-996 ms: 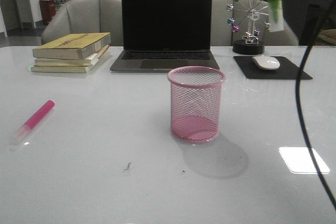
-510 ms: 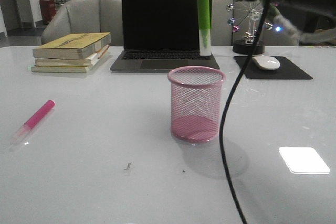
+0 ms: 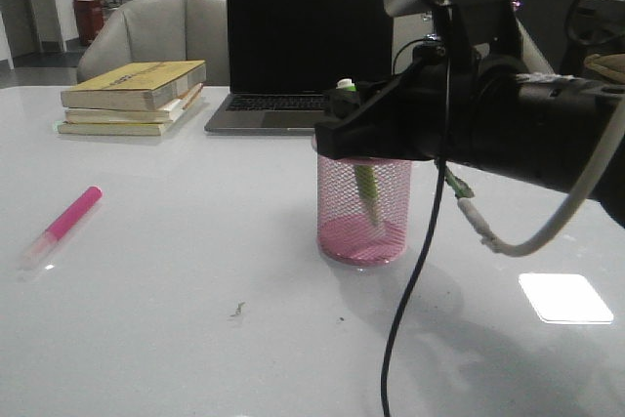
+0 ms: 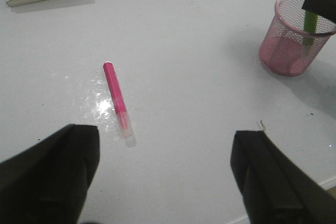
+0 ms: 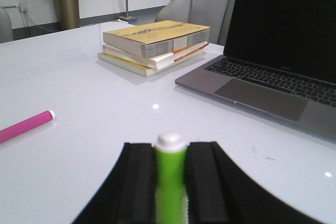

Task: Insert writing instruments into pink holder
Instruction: 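Lower the green highlighter into the pink holder and open the right gripper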

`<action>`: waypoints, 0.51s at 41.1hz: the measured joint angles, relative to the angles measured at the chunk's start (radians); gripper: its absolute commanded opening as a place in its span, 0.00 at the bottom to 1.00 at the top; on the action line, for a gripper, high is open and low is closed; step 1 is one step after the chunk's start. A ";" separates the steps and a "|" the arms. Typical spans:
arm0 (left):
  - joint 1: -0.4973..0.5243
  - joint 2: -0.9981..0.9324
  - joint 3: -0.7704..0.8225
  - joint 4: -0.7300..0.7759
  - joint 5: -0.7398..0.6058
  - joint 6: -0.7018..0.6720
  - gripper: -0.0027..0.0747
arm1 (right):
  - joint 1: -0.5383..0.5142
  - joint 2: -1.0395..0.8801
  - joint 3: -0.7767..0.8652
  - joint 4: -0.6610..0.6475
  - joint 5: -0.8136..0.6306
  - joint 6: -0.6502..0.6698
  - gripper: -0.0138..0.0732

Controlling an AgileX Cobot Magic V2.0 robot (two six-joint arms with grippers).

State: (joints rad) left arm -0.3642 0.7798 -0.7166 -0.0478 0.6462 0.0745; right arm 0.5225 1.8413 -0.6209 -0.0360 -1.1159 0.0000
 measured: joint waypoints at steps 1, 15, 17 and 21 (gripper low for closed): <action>0.000 0.000 0.000 0.000 0.000 0.000 0.76 | 0.000 0.003 0.000 0.000 0.000 0.000 0.43; 0.000 0.000 0.000 -0.001 0.000 0.000 0.76 | 0.000 -0.049 0.000 0.006 0.011 0.000 0.69; 0.000 0.000 0.000 -0.001 0.000 0.000 0.76 | 0.000 -0.098 0.000 0.006 0.057 0.000 0.69; 0.000 0.000 0.000 -0.001 0.000 0.000 0.76 | 0.000 -0.216 0.000 0.013 0.206 0.000 0.69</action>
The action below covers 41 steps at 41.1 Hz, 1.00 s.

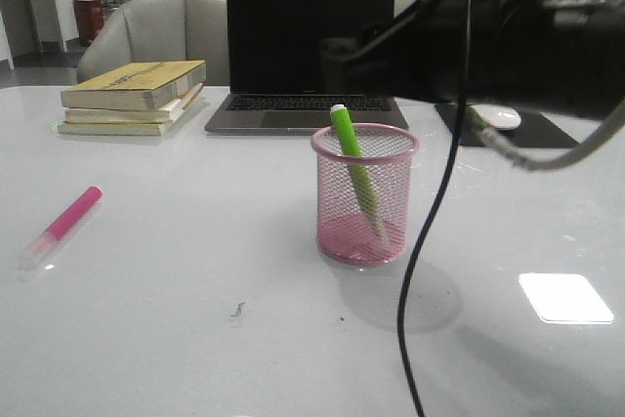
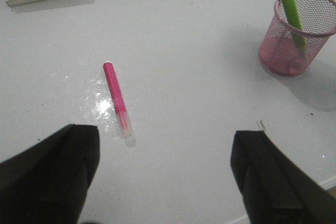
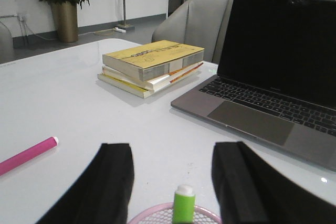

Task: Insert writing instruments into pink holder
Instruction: 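Lower the green highlighter into the pink holder and open the right gripper, then lower the left gripper onto the pink highlighter and grasp it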

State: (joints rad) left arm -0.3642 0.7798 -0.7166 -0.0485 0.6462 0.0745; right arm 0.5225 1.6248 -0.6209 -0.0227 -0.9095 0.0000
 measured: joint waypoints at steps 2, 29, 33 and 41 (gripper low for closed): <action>0.000 0.000 0.000 0.000 0.000 0.000 0.76 | 0.000 -0.073 0.000 0.009 0.123 0.000 0.69; 0.000 0.000 0.000 0.000 0.000 0.000 0.76 | 0.000 -0.876 0.002 0.023 1.420 0.000 0.68; 0.000 0.003 0.000 0.000 0.002 0.000 0.76 | 0.000 -0.901 0.003 0.023 1.482 0.000 0.68; 0.023 0.080 -0.034 0.000 0.085 0.000 0.76 | 0.000 -0.907 0.004 0.023 1.509 0.000 0.68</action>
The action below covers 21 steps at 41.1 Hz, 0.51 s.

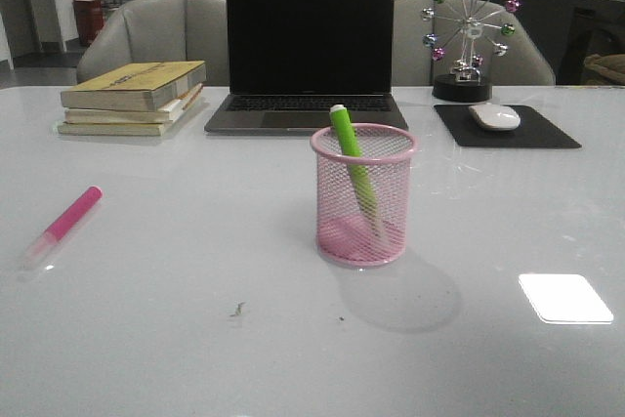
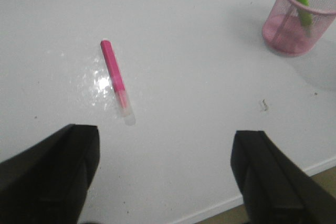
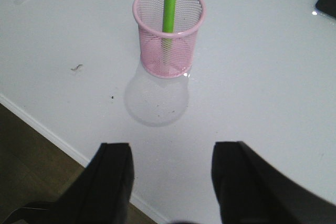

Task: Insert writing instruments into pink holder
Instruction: 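Lower the left gripper onto the pink highlighter and grasp it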

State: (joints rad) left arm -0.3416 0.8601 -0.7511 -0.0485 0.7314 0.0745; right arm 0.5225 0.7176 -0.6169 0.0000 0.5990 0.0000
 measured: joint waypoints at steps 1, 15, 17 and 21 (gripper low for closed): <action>0.010 0.024 -0.010 0.000 0.011 0.000 0.76 | 0.000 0.000 0.000 0.000 0.000 0.000 0.68; 0.150 0.431 -0.199 -0.002 0.047 0.000 0.76 | 0.000 0.000 0.002 0.000 0.004 0.000 0.68; 0.159 0.485 -0.226 -0.002 0.047 0.000 0.76 | 0.000 0.000 0.002 0.000 0.004 0.000 0.68; 0.168 0.609 -0.294 -0.002 0.041 0.000 0.76 | 0.000 0.000 0.002 0.000 0.004 0.000 0.68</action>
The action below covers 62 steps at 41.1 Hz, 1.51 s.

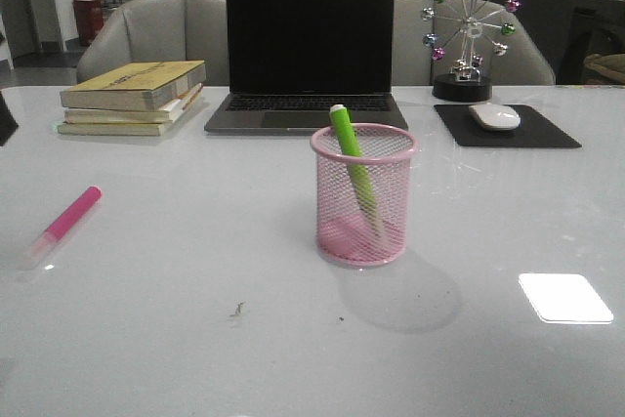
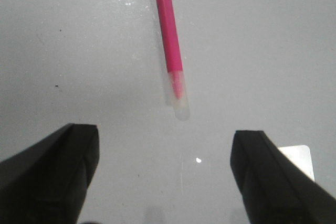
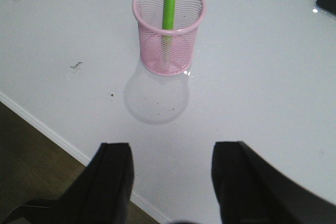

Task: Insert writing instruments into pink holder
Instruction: 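Lower the left gripper onto the pink highlighter and grasp it, then lift the pink highlighter upright with the left gripper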

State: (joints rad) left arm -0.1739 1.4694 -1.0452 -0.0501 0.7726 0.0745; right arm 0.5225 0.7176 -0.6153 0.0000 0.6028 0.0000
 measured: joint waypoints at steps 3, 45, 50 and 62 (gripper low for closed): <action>0.003 0.094 -0.058 0.000 -0.001 0.000 0.76 | 0.000 0.000 0.000 0.000 0.000 0.000 0.68; 0.003 0.651 -0.484 -0.004 -0.038 -0.024 0.55 | 0.000 0.000 0.000 0.000 0.001 0.000 0.68; 0.003 0.651 -0.486 -0.004 -0.029 -0.026 0.38 | 0.000 0.000 0.000 0.000 0.001 0.000 0.68; 0.003 0.651 -0.491 -0.004 -0.016 -0.026 0.15 | 0.000 0.000 0.000 0.000 0.001 0.000 0.68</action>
State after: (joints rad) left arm -0.1713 2.1207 -1.5360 -0.0545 0.7562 0.0486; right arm 0.5225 0.7176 -0.6153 0.0000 0.6033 0.0000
